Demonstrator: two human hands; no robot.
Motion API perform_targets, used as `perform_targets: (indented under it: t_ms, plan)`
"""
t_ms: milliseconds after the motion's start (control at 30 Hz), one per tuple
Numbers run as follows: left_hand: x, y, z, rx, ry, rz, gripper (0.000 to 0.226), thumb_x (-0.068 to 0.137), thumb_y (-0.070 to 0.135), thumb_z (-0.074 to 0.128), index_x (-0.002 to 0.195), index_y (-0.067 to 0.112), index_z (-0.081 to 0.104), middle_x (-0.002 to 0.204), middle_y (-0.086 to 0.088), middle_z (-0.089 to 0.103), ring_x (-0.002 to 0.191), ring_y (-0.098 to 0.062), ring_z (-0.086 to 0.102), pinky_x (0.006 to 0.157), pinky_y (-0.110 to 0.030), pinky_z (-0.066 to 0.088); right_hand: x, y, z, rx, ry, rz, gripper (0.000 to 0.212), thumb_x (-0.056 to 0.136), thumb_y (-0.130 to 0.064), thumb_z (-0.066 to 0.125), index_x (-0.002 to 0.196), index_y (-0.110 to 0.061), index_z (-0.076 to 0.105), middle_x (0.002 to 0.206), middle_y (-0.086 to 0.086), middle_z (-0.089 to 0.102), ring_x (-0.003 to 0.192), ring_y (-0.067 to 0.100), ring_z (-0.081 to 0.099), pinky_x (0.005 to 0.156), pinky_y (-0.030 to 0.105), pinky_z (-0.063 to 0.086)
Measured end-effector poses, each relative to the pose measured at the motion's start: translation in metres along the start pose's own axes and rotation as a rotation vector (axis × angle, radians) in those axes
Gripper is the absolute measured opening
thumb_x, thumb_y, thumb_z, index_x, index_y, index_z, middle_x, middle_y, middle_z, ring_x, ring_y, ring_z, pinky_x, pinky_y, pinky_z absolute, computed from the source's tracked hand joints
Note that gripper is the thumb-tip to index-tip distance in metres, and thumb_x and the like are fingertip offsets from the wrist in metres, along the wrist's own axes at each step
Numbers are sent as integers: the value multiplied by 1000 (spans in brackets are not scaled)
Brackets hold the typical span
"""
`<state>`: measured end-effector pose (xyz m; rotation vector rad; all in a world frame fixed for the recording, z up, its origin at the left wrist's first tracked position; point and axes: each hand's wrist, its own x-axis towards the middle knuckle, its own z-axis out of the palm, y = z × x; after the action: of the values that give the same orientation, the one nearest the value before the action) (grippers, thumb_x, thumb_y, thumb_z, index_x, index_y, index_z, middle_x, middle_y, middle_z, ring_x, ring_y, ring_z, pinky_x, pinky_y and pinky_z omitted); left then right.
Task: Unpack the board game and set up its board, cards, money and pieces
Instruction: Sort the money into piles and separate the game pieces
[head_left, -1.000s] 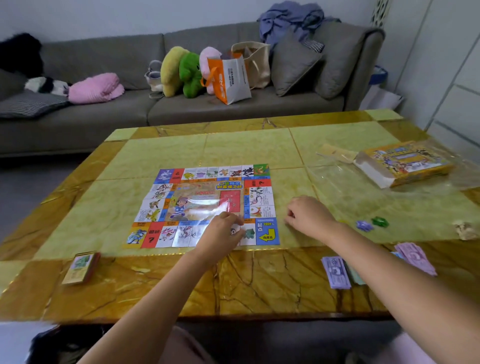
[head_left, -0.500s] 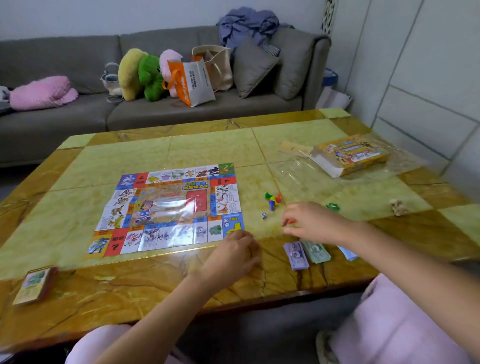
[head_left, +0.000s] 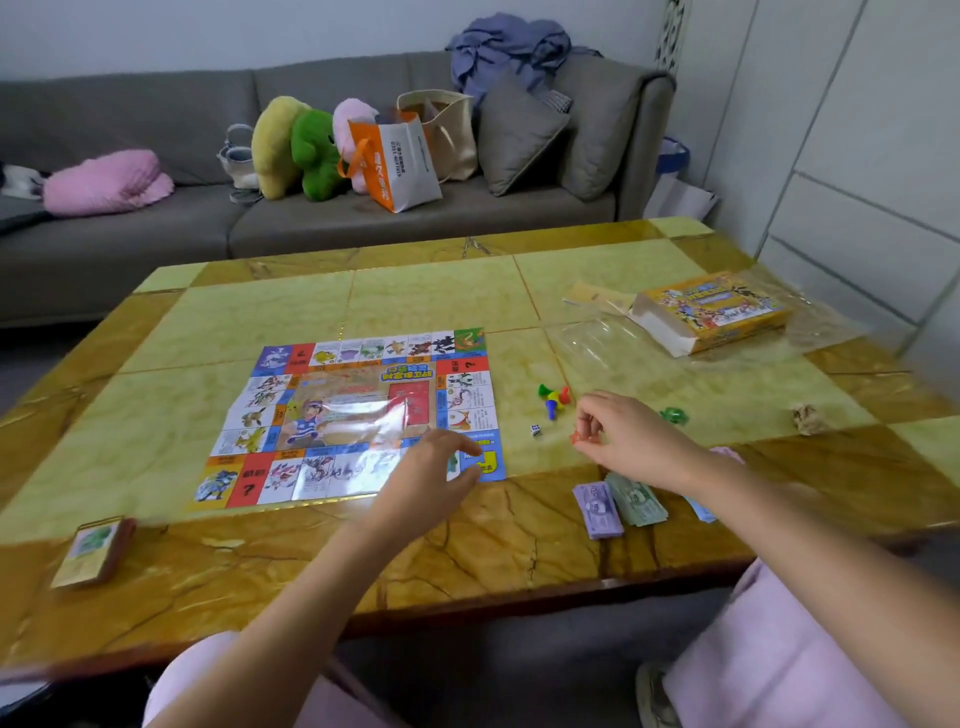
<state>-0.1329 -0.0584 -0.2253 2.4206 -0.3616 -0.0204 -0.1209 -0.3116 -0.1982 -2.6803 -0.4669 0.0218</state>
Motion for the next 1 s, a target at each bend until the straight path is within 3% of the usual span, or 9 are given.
perform_targets:
  t_ms: [100,200,333,433,567,700,867,933,1000]
  plan:
    - [-15,-24,-45,103,165,-165,26,91,28,60,115,18,62,126,0,58,115,-17,55,94,-29,42,17,-34,20,79,-4,-75,19,84,-11,62,85,-19,45,92,-7,49,84,12,51,75,25,41]
    - [-37,-65,-94,247,280,-481,43,89,31,61,126,10,55,130,-13,54,120,-28,51,97,-37,40,32,-76,47,131,-31,-154,20,85,-19,62,95,-21,44,104,-6,49,95,18,54,84,36,45]
    - [-71,-121,-143,387,308,-939,74,85,43,65,135,-4,38,137,-28,43,125,-44,41,102,-49,38,45,-128,79,119,-103,-214,39,91,-24,57,128,-19,44,136,-2,45,114,20,52,92,35,44]
    - [-89,-157,-160,357,289,-1194,95,76,50,70,143,-4,30,145,-26,33,133,-44,29,108,-55,27,47,-148,102,62,-145,-223,46,92,-24,55,135,-17,41,143,1,40,123,22,47,96,36,43]
    - [-101,-182,-159,326,190,-1267,78,79,60,59,135,6,47,136,-21,44,126,-37,38,103,-46,33,39,-151,120,55,-145,-200,45,95,-26,50,137,-15,39,137,3,43,123,21,46,101,35,42]
    - [-102,-183,-160,333,211,-1258,54,92,44,51,128,4,52,131,-23,46,121,-37,39,99,-43,36,33,-149,122,50,-112,-191,43,97,-28,47,138,-15,40,138,2,43,123,19,46,102,32,41]
    - [-99,-196,-171,385,77,-1185,37,86,34,61,103,2,61,112,-17,63,104,-36,58,88,-38,47,29,-154,118,30,-106,-197,40,97,-26,47,136,-16,41,137,1,44,121,20,48,99,34,43]
    - [-98,-180,-174,442,-30,-1161,34,87,32,64,103,2,62,105,-14,62,103,-31,58,84,-33,46,28,-157,115,37,-105,-197,39,97,-26,46,135,-16,42,137,1,44,120,20,49,98,35,44]
    - [-98,-159,-177,443,-73,-1131,25,94,30,57,83,8,52,88,-7,53,96,-24,52,72,-26,41,27,-160,113,38,-109,-201,39,97,-26,46,135,-17,41,138,0,42,119,20,50,96,36,46]
